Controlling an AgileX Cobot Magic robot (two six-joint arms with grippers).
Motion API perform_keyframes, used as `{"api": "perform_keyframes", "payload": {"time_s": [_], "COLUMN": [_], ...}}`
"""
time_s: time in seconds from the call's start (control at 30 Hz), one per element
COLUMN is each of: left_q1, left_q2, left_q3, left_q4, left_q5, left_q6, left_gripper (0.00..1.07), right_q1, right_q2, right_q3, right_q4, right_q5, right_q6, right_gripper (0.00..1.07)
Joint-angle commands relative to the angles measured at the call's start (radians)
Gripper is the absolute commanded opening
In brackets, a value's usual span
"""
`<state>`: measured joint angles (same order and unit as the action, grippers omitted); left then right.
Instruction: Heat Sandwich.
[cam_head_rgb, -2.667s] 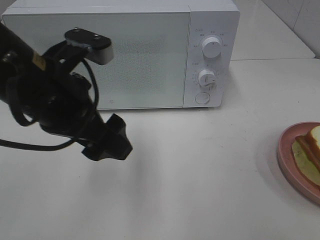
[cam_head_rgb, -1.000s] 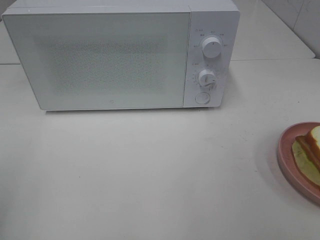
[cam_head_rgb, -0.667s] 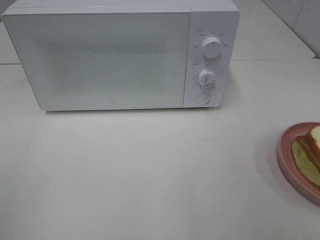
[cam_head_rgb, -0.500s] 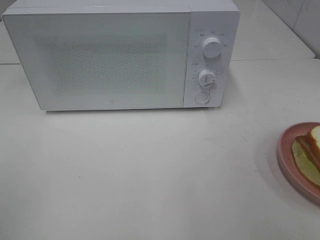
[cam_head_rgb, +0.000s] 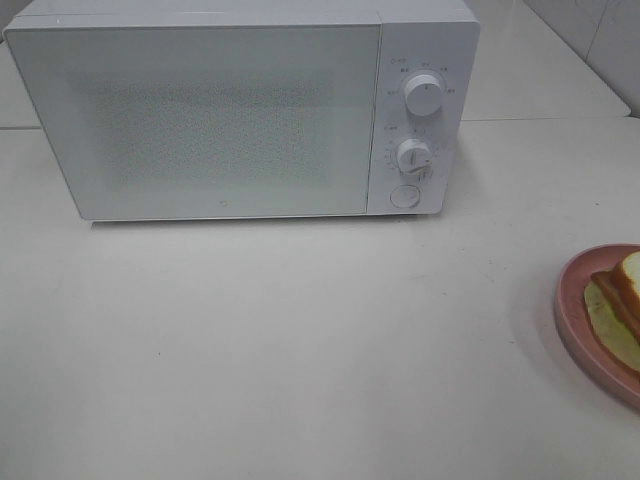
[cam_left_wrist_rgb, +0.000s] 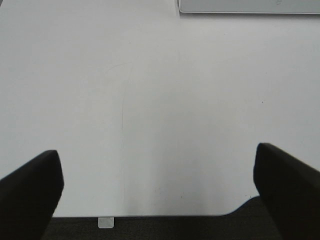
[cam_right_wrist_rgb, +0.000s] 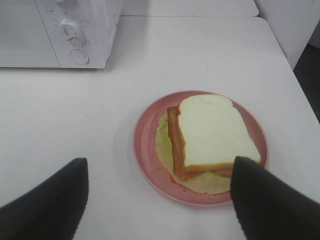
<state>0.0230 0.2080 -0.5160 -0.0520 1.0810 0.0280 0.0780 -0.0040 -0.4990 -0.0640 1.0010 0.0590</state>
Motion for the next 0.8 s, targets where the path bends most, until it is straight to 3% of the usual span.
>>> {"api": "perform_keyframes", "payload": {"time_s": [0.03, 0.23, 0.8], "left_q1": [0.005, 0.057, 0.06], "left_q2": [-0.063, -0.237, -0.239], "left_q3": [0.001, 0.001, 0.001], "left_q4": [-0.013, -0.013, -0.016], "left_q5": [-0.01, -0.01, -0.011], "left_q6": [0.003, 0.003, 0.003], "left_gripper": [0.98, 0.98, 0.98], "right_q1": [-0.007, -0.007, -0.007], "right_q2": [-0.027, -0.027, -0.023], "right_q3": [0.001, 0.001, 0.001], "right_q4": [-0.003, -0.003, -0.003], "right_q5": [-0.006, -0.006, -0.006], "right_q6": [-0.003, -0.003, -0.003], "right_gripper": [0.75, 0.75, 0.75]}}
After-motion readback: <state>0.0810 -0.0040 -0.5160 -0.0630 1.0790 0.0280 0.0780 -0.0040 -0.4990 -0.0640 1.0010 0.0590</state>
